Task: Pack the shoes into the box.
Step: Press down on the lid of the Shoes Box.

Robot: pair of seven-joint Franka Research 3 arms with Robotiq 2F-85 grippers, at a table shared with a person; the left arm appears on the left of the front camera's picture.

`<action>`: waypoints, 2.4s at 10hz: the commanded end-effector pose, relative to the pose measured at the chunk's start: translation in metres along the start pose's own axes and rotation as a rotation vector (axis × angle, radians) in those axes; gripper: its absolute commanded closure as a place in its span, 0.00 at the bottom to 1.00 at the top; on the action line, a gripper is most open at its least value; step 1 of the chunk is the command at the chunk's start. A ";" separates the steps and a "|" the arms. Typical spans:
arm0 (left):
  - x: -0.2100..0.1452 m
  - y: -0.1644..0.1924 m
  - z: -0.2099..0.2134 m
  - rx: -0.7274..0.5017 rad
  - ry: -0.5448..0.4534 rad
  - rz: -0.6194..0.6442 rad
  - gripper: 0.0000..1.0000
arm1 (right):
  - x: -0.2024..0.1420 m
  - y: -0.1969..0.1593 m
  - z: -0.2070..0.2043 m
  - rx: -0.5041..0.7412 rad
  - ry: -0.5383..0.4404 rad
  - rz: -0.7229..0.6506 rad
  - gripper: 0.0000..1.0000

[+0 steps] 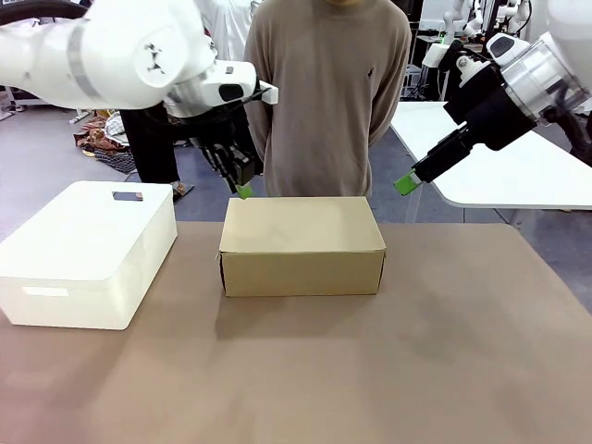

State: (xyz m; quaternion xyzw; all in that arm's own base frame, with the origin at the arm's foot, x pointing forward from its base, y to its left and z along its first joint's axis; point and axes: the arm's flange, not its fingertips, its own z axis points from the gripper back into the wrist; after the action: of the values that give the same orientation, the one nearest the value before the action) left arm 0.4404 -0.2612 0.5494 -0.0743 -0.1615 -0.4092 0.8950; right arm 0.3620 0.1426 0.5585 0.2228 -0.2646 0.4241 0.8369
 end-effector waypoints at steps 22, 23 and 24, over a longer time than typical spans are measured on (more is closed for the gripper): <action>-0.030 -0.004 0.048 0.070 -0.194 -0.082 0.00 | -0.001 0.001 0.000 -0.006 0.010 -0.011 0.00; -0.030 -0.004 0.048 0.070 -0.194 -0.082 0.00 | -0.001 0.001 0.000 -0.006 0.010 -0.011 0.00; -0.030 -0.004 0.048 0.070 -0.194 -0.082 0.00 | -0.001 0.001 0.000 -0.006 0.010 -0.011 0.00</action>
State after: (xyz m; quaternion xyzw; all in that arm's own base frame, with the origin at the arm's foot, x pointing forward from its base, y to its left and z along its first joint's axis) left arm 0.4079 -0.2317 0.5836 -0.0782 -0.2675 -0.4307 0.8584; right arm 0.3619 0.1426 0.5585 0.2228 -0.2646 0.4242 0.8369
